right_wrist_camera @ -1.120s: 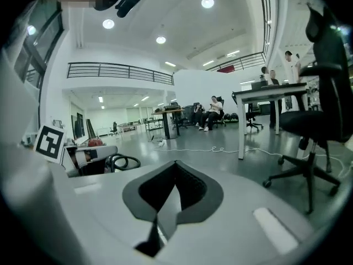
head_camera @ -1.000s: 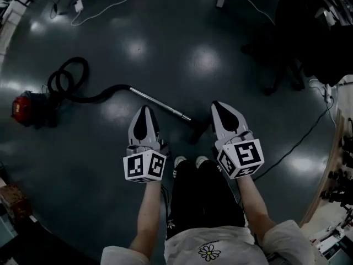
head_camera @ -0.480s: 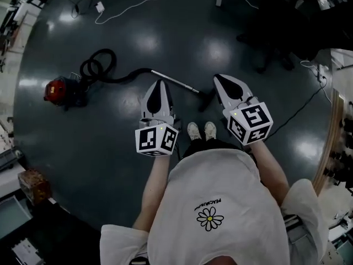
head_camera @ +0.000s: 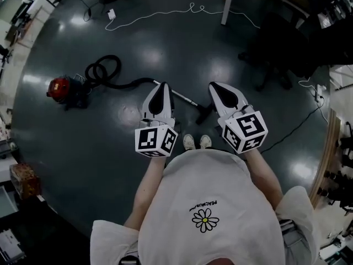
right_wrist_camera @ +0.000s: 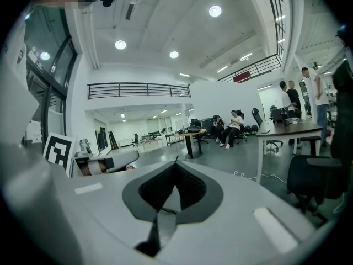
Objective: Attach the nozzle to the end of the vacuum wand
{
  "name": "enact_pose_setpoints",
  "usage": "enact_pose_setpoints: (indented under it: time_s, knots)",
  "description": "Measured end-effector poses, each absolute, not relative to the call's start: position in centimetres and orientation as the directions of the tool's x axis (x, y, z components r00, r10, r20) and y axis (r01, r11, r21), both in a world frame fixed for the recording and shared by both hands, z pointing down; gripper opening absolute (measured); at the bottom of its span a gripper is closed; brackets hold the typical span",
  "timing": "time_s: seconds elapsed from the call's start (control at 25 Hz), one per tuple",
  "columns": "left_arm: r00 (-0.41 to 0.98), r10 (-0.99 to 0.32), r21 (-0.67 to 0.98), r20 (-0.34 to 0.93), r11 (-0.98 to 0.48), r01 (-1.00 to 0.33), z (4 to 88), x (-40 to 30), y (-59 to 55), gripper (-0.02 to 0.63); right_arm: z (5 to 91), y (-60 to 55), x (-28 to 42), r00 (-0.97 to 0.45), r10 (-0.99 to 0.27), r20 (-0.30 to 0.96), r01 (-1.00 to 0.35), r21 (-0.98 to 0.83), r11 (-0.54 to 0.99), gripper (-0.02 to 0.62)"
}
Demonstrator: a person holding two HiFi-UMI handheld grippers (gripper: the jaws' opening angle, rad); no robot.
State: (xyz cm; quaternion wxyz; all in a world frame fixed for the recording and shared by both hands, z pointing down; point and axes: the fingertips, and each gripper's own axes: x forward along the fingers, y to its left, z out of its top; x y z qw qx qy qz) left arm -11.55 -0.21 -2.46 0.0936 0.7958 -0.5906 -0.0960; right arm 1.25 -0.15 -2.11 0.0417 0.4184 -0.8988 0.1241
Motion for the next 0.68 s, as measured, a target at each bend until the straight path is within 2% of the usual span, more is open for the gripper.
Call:
enact_pose_setpoints:
  time_s: [0.4,0.68]
  knots:
    - [0.257,-0.962,0.252,-0.096,-0.273,-0.928,-4.2,-11.8,0.1,0.003,-4.2,-0.5,0.3,-0.676,-0.727,0.117,-0.734,-0.182,0.654,0.008]
    - [0.236,-0.968,0.237,-0.086,-0.25,-0.939,-4.6,-13.1,0.1,0.003,-4.7,-1.1,-0.9,-0.686,-0.722,0.09,-0.72,-0.221,0.657,0.006]
